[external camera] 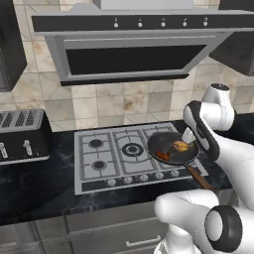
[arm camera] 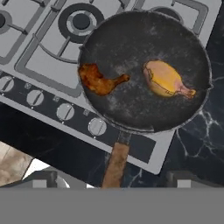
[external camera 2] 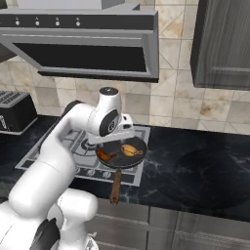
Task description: Take the chicken drumsticks from the pan and place one on each plate on the dining counter.
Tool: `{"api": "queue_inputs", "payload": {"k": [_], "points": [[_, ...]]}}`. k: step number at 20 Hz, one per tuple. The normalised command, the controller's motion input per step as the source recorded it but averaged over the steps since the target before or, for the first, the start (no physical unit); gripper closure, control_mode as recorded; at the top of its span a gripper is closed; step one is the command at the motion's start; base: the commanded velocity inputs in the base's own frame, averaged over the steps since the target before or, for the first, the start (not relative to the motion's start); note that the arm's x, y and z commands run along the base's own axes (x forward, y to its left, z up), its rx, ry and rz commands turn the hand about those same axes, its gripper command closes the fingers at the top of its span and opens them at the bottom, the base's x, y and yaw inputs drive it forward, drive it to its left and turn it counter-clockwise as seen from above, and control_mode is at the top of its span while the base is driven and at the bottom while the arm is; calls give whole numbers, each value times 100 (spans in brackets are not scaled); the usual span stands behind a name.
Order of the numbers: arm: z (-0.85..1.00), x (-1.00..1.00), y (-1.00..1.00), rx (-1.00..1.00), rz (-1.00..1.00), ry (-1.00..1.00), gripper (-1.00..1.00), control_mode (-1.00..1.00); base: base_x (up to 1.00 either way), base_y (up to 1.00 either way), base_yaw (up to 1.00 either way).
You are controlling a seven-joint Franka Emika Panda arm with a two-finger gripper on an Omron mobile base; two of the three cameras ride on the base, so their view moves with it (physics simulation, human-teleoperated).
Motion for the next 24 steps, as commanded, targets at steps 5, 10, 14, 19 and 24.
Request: {"api": "queue_inputs", "payload": {"k": [5, 10, 14, 19, 24], "points": [[-23, 27, -10, 0, 16, 0, -100, -100, 0, 0, 0], [-28, 48, 0, -2, 9, 1, -100, -100, 0, 0, 0], [-29, 53, 0, -8, 2, 9, -100, -100, 0, 0, 0], [-23, 47, -3, -11, 0, 11, -100, -100, 0, 0, 0], [-28, 29, -22, -2, 2, 5, -100, -100, 0, 0, 0]]}}
